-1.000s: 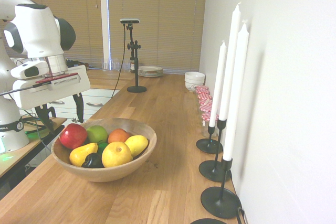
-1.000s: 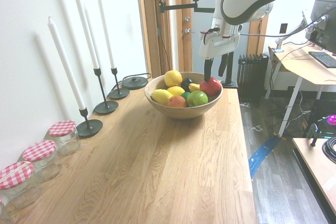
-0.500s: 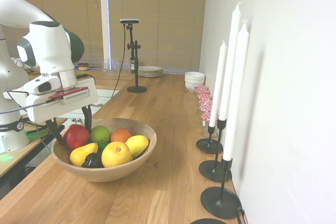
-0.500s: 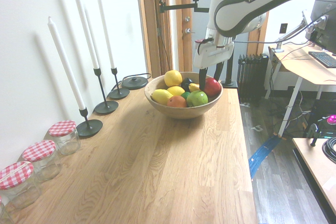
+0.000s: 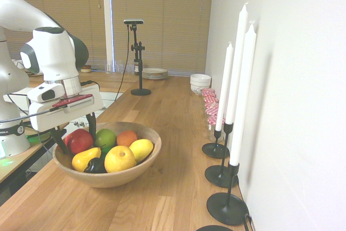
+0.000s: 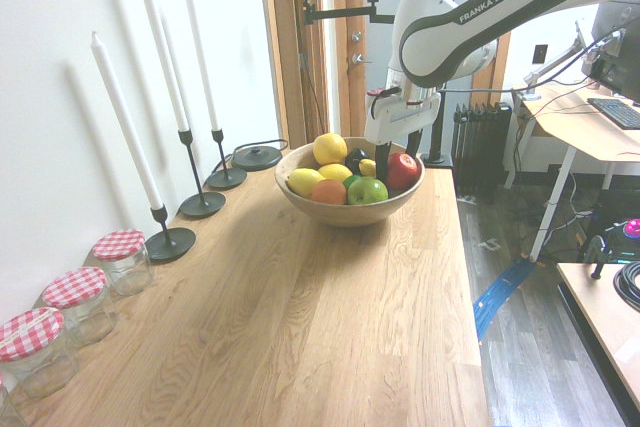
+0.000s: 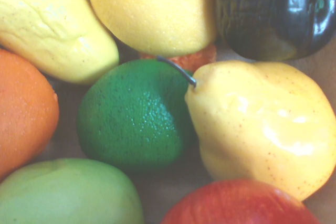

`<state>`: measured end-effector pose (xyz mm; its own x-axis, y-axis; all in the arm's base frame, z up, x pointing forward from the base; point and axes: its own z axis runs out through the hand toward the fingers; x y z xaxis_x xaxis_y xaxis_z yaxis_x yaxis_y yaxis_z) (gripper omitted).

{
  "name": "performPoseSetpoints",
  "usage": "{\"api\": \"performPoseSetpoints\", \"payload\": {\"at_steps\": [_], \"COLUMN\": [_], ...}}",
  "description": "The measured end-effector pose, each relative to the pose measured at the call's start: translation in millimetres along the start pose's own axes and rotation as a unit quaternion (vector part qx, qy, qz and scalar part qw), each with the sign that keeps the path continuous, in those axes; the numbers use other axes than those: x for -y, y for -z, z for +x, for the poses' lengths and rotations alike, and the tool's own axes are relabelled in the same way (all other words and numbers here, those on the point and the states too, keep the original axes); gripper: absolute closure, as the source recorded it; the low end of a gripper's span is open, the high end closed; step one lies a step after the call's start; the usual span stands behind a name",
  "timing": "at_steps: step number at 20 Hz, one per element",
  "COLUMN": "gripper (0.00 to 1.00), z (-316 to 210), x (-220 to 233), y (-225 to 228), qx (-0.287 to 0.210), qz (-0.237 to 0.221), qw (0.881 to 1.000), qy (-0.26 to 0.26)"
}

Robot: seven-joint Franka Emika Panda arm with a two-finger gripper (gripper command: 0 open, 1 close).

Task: Take red apple out of the basket

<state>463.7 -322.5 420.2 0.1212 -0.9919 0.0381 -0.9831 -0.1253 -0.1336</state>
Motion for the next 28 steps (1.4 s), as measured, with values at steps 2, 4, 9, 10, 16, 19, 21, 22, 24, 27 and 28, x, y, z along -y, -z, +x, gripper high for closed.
{"api": "performPoseSetpoints", "payload": {"at_steps": [2, 4, 9, 10, 16, 19, 21, 22, 24, 27, 28], "gripper": [1.0, 1.0, 1.0, 1.0, 1.0, 1.0, 1.0, 1.0, 1.0, 1.0, 1.0], "z": [-0.1, -0.4, -2.0, -5.7, -96.8, -167.1, -204.8, -219.3, -245.5, -274.8, -282.5], "x": [0.1, 0.5, 9.7, 14.0, 48.7, 75.4, 92.1, 99.7, 115.6, 144.1, 153.3], "y": [0.0, 0.1, 23.0, 37.7, 145.9, 163.2, 155.7, 148.1, 130.0, 101.2, 89.9], "qx": [0.0, 0.0, -0.008, -0.011, -0.038, -0.046, -0.043, -0.041, -0.037, -0.039, -0.039], "qz": [0.0, 0.0, 0.015, 0.022, 0.05, 0.053, 0.046, 0.041, 0.033, 0.022, 0.017], "qw": [1.0, 1.0, 1.0, 1.0, 0.988, 0.974, 0.965, 0.961, 0.956, 0.952, 0.951], "qy": [0.0, 0.001, 0.008, 0.015, 0.139, 0.216, 0.256, 0.27, 0.29, 0.303, 0.305]}}
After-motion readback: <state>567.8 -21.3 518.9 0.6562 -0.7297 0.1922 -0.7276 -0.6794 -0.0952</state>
